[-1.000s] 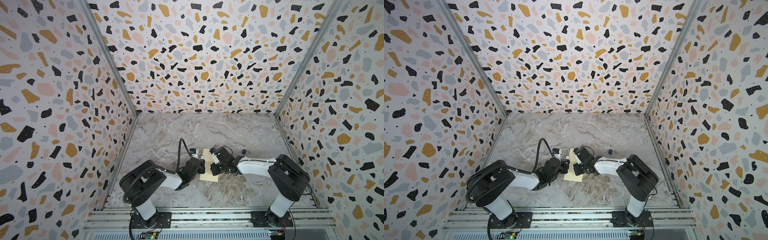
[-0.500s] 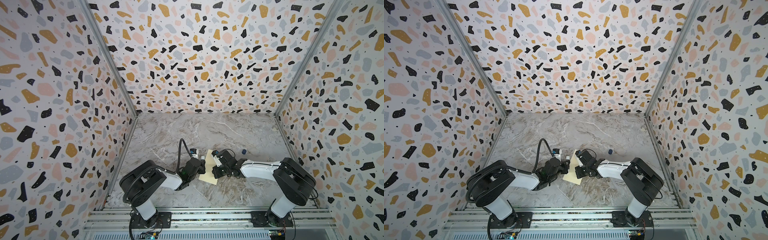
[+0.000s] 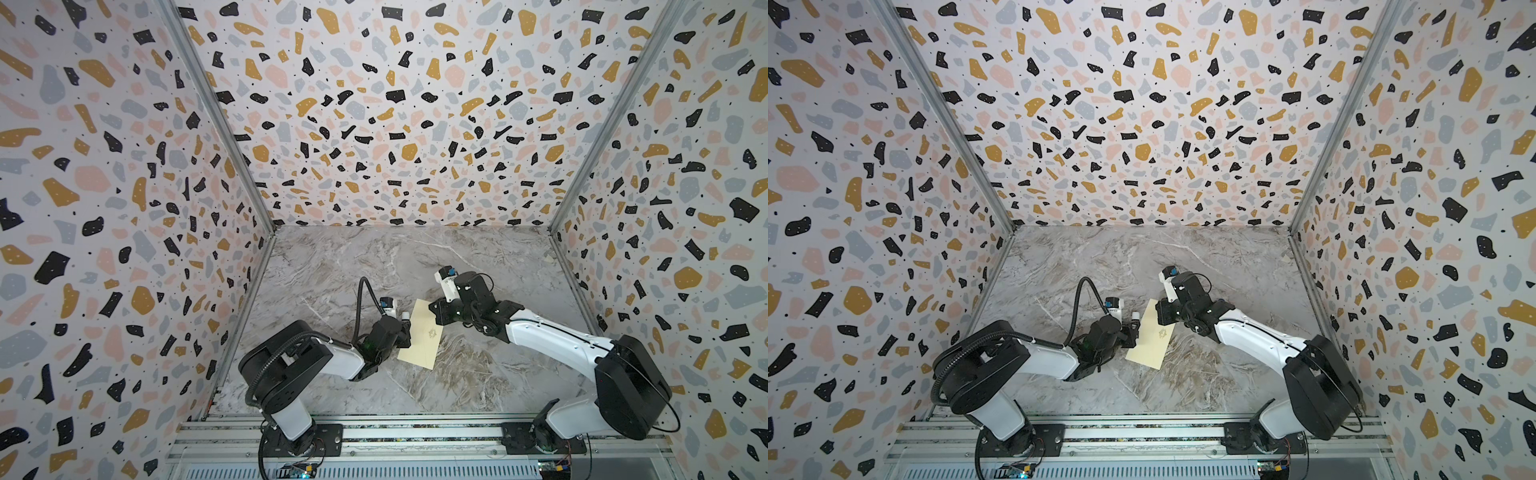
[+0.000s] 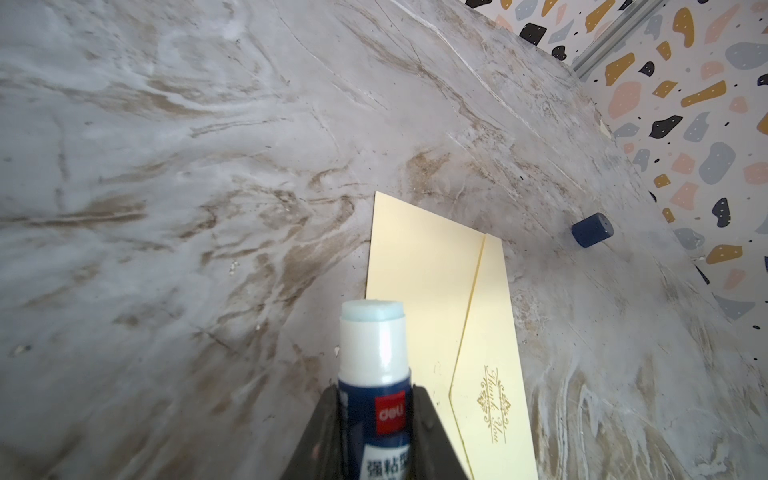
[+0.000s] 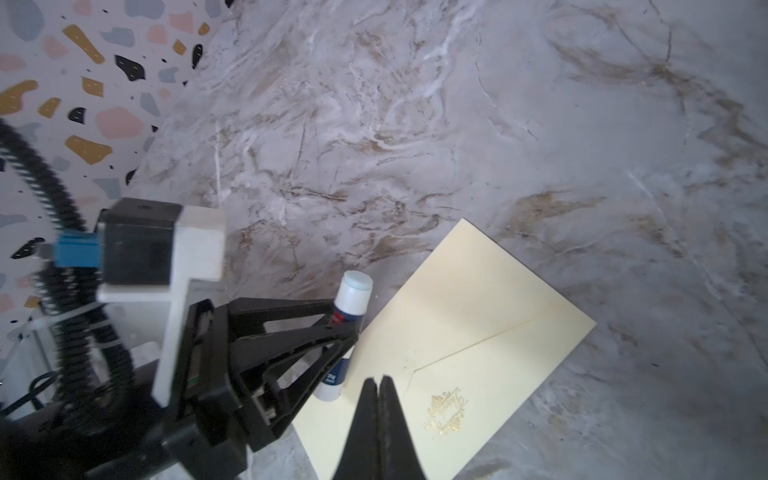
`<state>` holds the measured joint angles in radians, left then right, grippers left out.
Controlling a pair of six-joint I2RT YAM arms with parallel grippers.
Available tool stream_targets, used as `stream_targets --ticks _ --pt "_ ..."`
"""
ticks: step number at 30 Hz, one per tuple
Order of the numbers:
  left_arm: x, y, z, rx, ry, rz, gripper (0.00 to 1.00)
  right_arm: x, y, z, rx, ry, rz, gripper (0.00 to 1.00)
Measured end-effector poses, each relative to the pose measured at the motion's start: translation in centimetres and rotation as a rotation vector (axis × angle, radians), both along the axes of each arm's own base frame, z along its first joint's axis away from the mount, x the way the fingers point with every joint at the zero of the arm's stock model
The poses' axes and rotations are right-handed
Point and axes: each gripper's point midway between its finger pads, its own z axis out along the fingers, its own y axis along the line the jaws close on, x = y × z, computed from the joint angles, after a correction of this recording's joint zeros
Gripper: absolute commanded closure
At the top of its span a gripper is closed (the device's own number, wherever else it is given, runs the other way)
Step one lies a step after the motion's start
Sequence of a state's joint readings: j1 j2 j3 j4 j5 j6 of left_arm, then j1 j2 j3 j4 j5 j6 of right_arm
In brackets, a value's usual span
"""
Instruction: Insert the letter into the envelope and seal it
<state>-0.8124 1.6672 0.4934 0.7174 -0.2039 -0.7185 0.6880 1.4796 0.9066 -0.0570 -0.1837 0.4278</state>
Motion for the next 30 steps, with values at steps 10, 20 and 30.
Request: stream_targets --ticks 10,20,30 --pt "0.0 0.0 0.0 0.002 0.002 0.000 1.00 -1.0 -0.2 -8.4 -0.158 0.182 0.024 1.00" --pt "0.0 0.0 0.0 0.002 0.002 0.000 1.00 -1.1 1.0 -9.9 -0.168 0.207 0.051 1.00" --pt "0.1 0.0 0.0 0.003 0.002 0.002 1.00 -0.4 1.1 -10.3 -0.170 0.209 0.045 1.00"
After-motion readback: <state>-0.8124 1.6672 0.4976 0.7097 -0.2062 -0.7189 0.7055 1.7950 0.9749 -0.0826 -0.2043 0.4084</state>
